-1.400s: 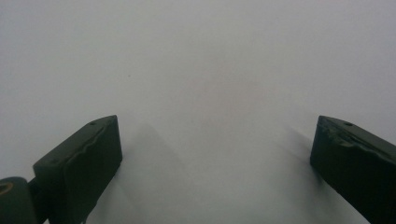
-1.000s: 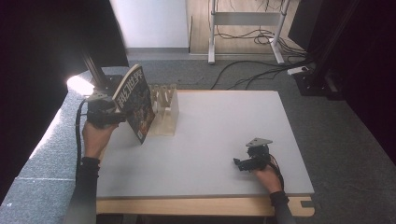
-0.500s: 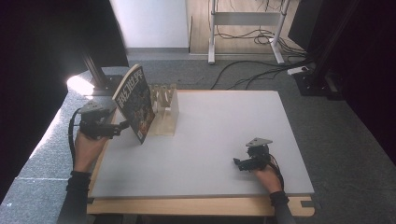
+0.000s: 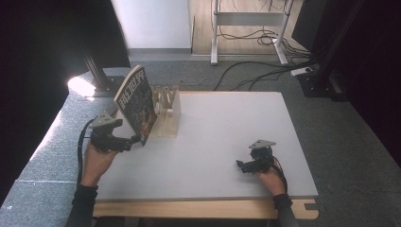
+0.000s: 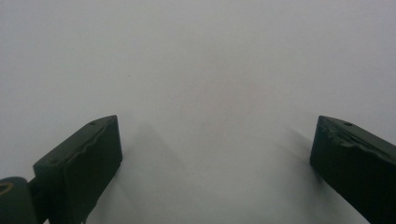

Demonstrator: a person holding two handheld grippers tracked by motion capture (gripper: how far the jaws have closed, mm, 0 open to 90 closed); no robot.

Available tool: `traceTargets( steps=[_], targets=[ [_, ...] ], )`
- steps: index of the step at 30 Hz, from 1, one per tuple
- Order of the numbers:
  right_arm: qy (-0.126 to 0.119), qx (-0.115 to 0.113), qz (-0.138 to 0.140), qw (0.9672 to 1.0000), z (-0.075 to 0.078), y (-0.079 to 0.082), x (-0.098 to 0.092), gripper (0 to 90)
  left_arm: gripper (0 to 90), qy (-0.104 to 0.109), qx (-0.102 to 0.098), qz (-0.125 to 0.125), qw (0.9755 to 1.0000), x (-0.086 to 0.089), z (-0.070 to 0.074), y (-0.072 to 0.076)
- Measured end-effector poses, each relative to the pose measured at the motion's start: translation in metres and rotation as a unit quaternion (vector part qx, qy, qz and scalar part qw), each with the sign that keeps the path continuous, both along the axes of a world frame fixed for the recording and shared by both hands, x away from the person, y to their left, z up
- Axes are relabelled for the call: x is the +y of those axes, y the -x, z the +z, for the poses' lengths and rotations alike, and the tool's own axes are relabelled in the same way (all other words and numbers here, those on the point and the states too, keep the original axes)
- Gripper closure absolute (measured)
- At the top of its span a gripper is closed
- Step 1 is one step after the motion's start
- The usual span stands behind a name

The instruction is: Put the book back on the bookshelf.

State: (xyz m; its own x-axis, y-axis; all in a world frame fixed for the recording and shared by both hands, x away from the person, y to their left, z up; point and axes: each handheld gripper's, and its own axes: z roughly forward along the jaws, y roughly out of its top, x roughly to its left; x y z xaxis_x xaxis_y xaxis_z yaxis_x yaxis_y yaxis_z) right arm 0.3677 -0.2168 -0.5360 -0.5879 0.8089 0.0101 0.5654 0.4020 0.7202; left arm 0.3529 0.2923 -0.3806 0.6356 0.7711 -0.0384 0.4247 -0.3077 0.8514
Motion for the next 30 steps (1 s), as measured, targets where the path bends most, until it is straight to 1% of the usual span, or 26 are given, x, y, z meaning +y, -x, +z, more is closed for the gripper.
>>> traceTargets(
  steps=[4,10,16,19,26,27,30],
  targets=[
    [0.0,0.0,0.0,1.0,0.0,0.0,0.0,1.5,0.0,0.005,0.002,-0.018,0.9998,-0.013,-0.006,0.001],
    [0.001,-0.001,0.0,1.0,0.0,0.0,0.0,1.5,0.0,0.007,0.005,-0.043,0.999,-0.032,-0.017,0.002],
    [0.001,-0.001,-0.001,1.0,0.0,0.0,0.0,1.5,0.0,0.0,0.015,-0.061,0.998,-0.049,-0.035,-0.001],
    [0.001,-0.001,-0.001,1.0,0.0,0.0,0.0,1.5,0.0,0.002,0.022,-0.07,0.9973,-0.056,-0.044,-0.002],
    [0.002,-0.001,-0.001,1.0,0.0,0.0,0.0,1.5,0.0,-0.005,0.033,-0.081,0.9962,-0.068,-0.065,-0.004],
    [0.001,-0.002,-0.001,1.0,0.0,0.0,0.0,1.5,0.0,-0.005,0.035,-0.081,0.9961,-0.069,-0.068,-0.005],
    [0.001,-0.001,-0.001,1.0,0.0,0.0,0.0,1.5,0.0,-0.011,0.038,-0.081,0.996,-0.072,-0.076,-0.005]
  ],
)
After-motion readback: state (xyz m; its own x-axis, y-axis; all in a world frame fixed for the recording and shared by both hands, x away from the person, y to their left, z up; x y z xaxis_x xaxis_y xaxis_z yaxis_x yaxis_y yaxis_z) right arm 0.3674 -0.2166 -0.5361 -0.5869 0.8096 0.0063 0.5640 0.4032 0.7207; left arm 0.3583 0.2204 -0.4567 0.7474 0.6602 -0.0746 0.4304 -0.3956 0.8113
